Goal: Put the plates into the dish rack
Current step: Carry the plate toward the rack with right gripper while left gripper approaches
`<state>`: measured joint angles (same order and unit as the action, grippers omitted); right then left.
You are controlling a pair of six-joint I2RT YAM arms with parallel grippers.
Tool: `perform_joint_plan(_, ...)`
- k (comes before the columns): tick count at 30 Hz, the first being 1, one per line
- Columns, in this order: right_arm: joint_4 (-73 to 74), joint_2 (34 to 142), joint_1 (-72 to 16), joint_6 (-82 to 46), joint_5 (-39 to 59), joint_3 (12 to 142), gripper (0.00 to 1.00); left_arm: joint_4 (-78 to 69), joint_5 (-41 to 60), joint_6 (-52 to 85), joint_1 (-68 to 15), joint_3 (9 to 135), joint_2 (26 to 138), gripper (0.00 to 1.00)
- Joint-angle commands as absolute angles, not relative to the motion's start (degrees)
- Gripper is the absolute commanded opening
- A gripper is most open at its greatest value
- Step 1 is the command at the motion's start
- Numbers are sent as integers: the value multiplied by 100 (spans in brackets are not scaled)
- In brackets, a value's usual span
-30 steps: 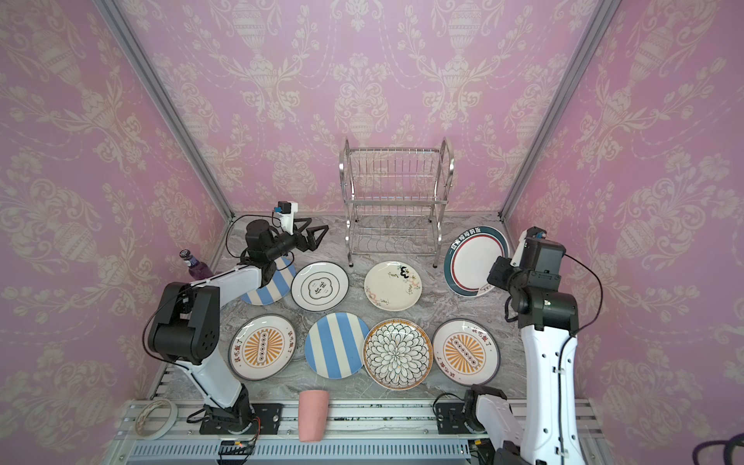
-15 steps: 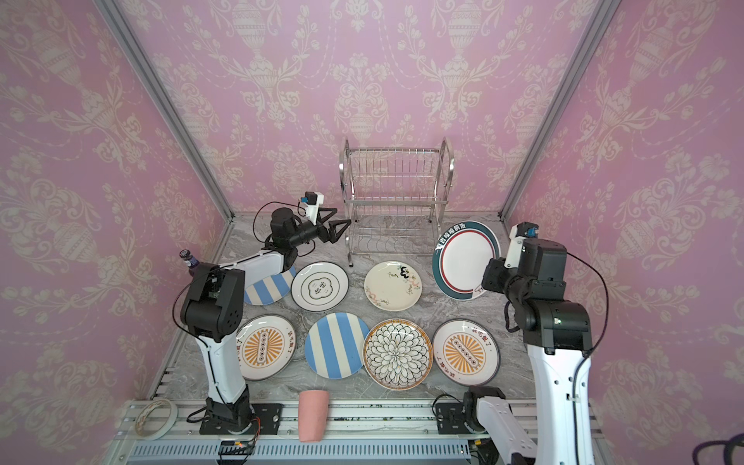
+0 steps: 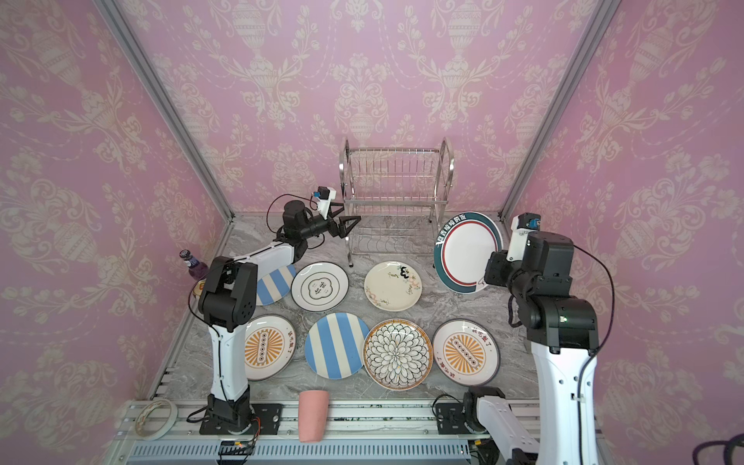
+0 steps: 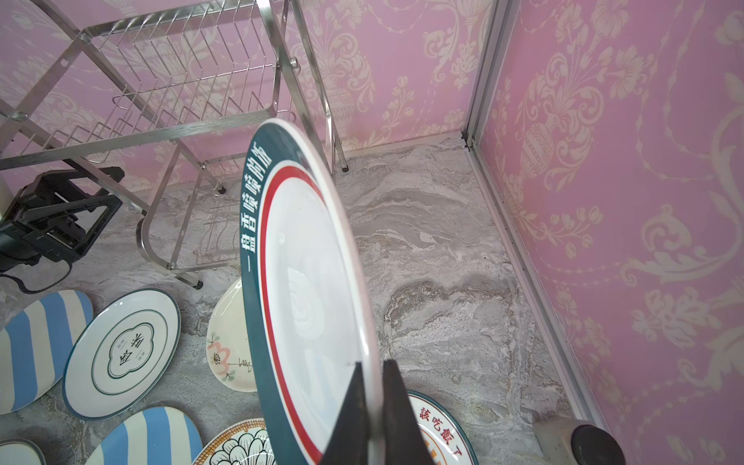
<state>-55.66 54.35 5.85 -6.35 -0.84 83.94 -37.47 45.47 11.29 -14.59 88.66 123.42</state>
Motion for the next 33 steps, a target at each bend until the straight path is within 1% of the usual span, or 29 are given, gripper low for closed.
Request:
perform_joint_plan(1,-5011,5437,527,-437,-234,8520,0,-3428,4886,885,-1575,9084,12498,99)
perform_joint_plan(7,-4913,5516,527,-381,-325,8707,0,-3374,4882,743,-1678,8806,12276,99)
perform_joint_plan(12,-4818,5727,523,-308,-210,8888,0,-3881,4910,938,-1753,8263,11940,99)
perform_joint_plan(14,-4761,5802,527,-272,-213,9008,0,-3832,4932,916,-1797,8109,11808,99)
perform_joint_plan(22,-4585,6262,432,-219,-48,9863,0,-4207,5130,1296,-1967,7731,11567,99)
perform_joint_plan(24,-4504,6439,383,-210,-52,10143,0,-4187,5006,1281,-1952,7637,11483,99)
perform_joint_plan(26,-4399,6635,309,-211,-51,10424,0,-3882,4782,1056,-1943,7535,11328,99)
perform_joint_plan(29,-4061,6911,108,-239,-181,10680,0,-2949,4247,596,-1947,7488,10962,99)
perform_joint_plan(31,-3749,7109,-153,-202,-410,10803,0,-2372,3810,438,-1917,7463,10701,99)
perform_joint_plan(33,-3503,7355,-391,-82,-769,10967,0,-2100,3538,436,-1858,7362,10447,99)
